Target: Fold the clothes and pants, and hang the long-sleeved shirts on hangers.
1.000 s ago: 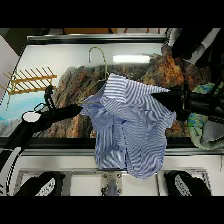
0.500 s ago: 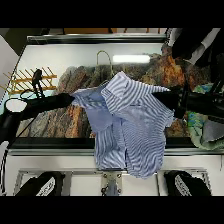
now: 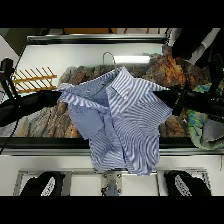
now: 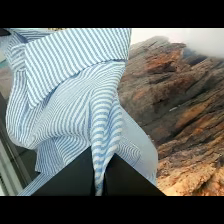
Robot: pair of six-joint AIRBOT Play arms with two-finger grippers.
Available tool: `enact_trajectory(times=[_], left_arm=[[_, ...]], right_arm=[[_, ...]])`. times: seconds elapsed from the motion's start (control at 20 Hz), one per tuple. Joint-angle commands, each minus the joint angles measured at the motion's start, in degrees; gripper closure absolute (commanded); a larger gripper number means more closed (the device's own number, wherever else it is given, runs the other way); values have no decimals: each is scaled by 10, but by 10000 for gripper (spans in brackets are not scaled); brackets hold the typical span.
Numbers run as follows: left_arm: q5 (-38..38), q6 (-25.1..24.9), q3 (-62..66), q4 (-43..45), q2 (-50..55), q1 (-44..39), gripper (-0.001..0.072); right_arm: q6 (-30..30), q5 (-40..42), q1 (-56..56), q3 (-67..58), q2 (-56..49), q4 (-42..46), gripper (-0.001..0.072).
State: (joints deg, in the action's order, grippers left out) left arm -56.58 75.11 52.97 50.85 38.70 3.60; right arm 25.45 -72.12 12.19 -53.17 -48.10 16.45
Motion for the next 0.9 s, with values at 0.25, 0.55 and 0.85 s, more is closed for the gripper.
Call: enact_trajectory(times=[0.25,0.55,0.85], left_arm=[[-8,135,1,52,-129,-195,695],[42,233,1,167,-96,-402,694],[123,233,2,170,3,-489,693]], right_arm=[[-39,48,-26,0,-7,-64,704],[-67,74,-30,0,-6,-188,704],[-92,73,-30,0,-4,-243,704]])
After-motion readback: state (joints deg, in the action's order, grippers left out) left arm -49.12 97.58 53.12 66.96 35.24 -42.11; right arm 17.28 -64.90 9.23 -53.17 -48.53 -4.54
